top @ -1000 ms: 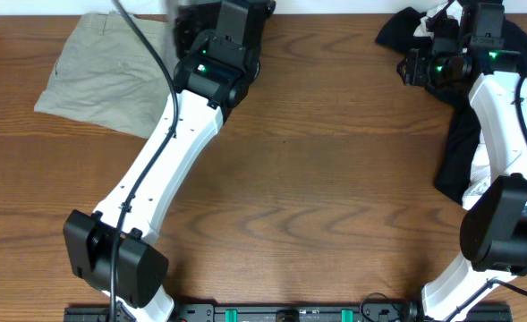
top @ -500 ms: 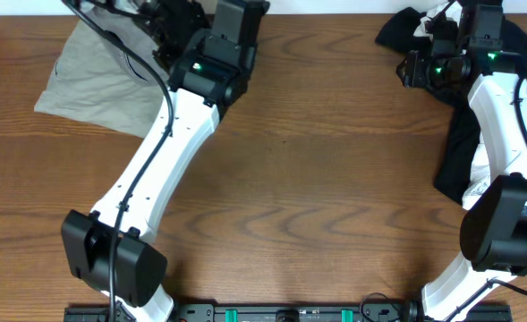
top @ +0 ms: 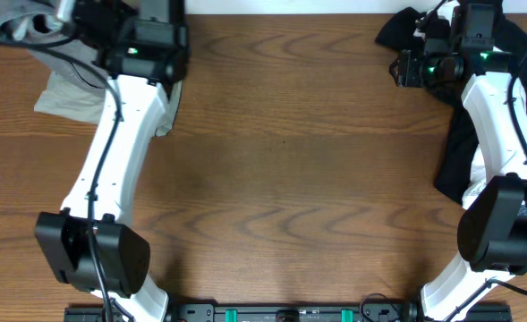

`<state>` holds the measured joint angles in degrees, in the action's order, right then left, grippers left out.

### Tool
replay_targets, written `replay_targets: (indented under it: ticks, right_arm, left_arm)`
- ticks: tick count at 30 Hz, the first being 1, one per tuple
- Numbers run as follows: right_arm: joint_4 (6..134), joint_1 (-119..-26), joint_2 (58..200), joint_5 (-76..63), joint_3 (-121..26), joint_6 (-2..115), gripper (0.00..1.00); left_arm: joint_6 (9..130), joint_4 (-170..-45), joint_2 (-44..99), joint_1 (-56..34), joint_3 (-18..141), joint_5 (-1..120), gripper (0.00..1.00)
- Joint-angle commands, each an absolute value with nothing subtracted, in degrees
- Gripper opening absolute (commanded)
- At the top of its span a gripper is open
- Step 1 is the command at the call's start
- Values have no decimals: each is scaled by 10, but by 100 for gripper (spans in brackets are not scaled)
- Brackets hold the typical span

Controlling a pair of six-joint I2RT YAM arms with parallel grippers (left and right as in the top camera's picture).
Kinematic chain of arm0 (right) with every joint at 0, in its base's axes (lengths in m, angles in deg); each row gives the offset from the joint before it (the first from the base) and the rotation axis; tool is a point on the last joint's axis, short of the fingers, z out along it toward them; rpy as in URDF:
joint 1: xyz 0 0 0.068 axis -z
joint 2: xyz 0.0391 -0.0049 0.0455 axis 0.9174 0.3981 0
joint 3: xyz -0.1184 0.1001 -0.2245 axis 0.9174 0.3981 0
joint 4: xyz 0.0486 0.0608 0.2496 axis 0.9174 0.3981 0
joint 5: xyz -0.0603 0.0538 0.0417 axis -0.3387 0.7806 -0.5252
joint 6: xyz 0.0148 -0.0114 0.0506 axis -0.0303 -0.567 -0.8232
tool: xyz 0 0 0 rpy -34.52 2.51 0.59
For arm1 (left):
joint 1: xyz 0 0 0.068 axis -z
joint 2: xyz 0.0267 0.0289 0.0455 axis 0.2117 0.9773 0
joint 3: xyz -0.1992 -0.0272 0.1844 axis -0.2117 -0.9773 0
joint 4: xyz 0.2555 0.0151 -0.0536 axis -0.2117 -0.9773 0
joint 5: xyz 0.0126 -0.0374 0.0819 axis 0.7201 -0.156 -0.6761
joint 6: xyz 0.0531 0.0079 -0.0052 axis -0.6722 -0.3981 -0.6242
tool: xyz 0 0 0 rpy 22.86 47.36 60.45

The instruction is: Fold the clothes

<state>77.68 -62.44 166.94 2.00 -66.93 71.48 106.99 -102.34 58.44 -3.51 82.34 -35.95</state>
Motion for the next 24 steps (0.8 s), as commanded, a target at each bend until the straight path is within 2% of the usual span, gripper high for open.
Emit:
replay_targets:
  ticks: [1, 5, 12, 19, 24]
  right_arm:
    - [776, -629, 1672, 22, -665, 717, 54]
    - [773, -629, 1672, 22, -665, 717, 54]
    - [766, -635, 1672, 22, -665, 712, 55]
    - [766, -646, 1672, 22, -665, 713, 55]
    - [764, -653, 1672, 22, -665, 713, 56]
  left_arm:
    - [1094, -1007, 568, -70, 832, -294, 6]
    - [1079, -1053, 568, -97, 832, -183, 6]
    - [1082, -1176, 568, -110, 832, -101, 6]
    - [1104, -1193, 564, -157, 832, 30, 6]
    - [1157, -1214, 567, -192, 832, 73, 6]
